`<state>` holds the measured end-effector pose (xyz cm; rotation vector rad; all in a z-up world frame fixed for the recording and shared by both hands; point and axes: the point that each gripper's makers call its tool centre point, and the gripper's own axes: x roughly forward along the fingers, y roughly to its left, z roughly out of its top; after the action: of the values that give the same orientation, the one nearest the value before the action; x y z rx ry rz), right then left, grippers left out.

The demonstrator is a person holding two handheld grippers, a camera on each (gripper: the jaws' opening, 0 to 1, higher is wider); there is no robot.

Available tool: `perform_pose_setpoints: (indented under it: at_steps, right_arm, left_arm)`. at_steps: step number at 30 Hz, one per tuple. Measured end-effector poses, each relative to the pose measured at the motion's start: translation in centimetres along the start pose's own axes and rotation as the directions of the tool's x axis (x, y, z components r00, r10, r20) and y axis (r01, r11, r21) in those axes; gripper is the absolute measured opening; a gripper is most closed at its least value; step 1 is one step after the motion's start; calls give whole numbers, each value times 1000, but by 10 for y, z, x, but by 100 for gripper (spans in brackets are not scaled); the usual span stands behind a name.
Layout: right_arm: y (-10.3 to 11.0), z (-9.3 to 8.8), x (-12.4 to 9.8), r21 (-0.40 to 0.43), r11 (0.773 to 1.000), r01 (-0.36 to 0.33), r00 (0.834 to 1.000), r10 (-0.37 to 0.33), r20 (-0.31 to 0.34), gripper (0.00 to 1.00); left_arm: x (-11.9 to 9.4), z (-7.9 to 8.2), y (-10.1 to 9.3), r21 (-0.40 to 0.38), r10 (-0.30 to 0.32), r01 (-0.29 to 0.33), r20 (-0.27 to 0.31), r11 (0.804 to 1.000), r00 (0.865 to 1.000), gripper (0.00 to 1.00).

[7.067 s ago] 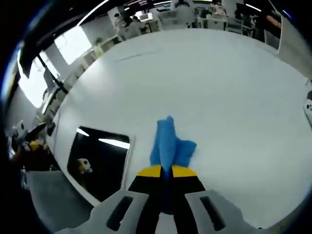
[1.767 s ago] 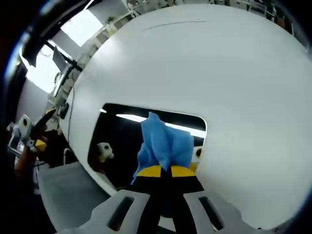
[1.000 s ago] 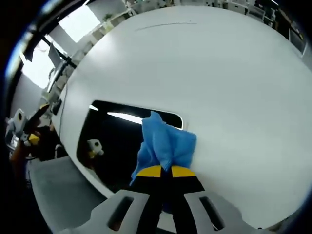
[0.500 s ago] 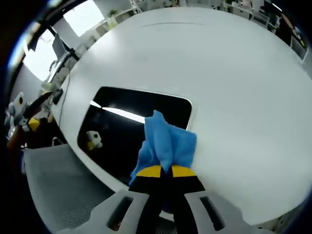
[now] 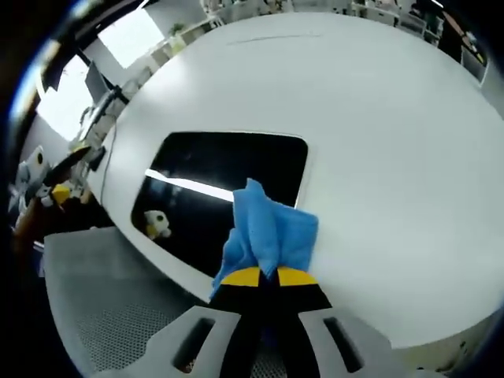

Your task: Wipe the mirror surface with the cleaning cloth until all visible marks leave the cleaned area.

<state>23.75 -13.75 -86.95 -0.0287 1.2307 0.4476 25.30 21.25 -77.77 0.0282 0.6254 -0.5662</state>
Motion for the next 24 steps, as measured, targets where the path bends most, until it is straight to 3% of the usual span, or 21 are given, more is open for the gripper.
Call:
perform_pose_setpoints:
  at_steps: [10,17,24]
  right_arm:
    - [2,0,0,60,998,15,1000,-14,-15,0]
    - [26,6,8,70,997,-15,1000,17,-25,0]
    - [50,16,17,27,999,-17,999,19,-42,0]
  left_arm:
    - [-2,1,1,3,0,0,-2,1000,1000,100]
    - [-3,-2,2,7,-3,3,-10,1000,1000,100]
    - [-2,1,3,9,-10,10,-2,1000,1000,100]
